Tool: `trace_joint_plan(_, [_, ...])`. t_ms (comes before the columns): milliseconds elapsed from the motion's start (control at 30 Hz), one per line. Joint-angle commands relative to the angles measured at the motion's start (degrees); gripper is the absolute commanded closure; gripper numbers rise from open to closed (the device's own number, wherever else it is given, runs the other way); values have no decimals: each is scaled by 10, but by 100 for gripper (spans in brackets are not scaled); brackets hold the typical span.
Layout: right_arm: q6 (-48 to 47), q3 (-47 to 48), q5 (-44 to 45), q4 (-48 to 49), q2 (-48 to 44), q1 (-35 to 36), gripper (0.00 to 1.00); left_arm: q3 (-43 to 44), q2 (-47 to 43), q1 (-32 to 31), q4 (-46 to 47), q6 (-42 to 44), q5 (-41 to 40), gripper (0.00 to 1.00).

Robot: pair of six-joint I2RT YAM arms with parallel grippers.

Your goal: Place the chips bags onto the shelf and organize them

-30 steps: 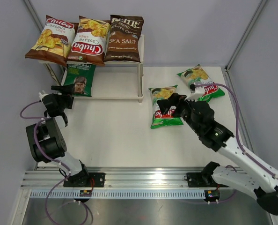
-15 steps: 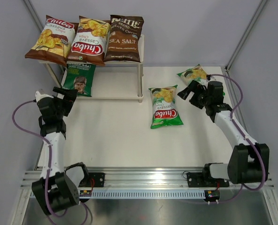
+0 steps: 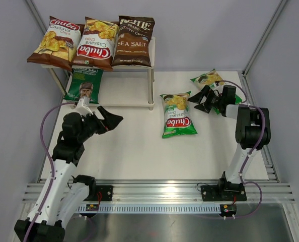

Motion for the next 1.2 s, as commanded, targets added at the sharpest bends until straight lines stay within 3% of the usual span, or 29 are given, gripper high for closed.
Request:
trace_joint_plan(0, [25,41,-67,99,35,0,1,-22,-36,-21,-23,42,38,1])
trace_joint_plan(267, [43,66,-117,132,117,22,0,-80,-60,-26,-32,71,100,1])
trace_joint_plan(433, [19,89,-96,79,147,48,1,-103,-61,-27,-21,72,129,1])
trace_joint_plan(600, [32,83,-75,86,167,49,3,-114,-75,-27,-21,73,138,1])
trace_joint_plan(633, [43,76,-81,124,172,64,5,-117,-74,-27,-20,71,144,1])
trace_joint_plan(767, [122,27,-89,222,169,75,35,-128,-70,-27,-1,65,158,1])
trace_joint_plan(867, [180,-29,-45,303,151,75,42,-132,-72,-27,-1,64,161,1])
trace_joint_plan(1067, [339,-145,31,554,137,76,60,-129,-79,-27,-9,66,157,1])
trace_joint_plan(1100, [356,-154,36,610,142,76,70,-129,-78,-27,-8,66,157,1])
trace_joint_plan(1167, [406,-180,54,666,148,75,75,-131,-79,-27,-9,66,153,1])
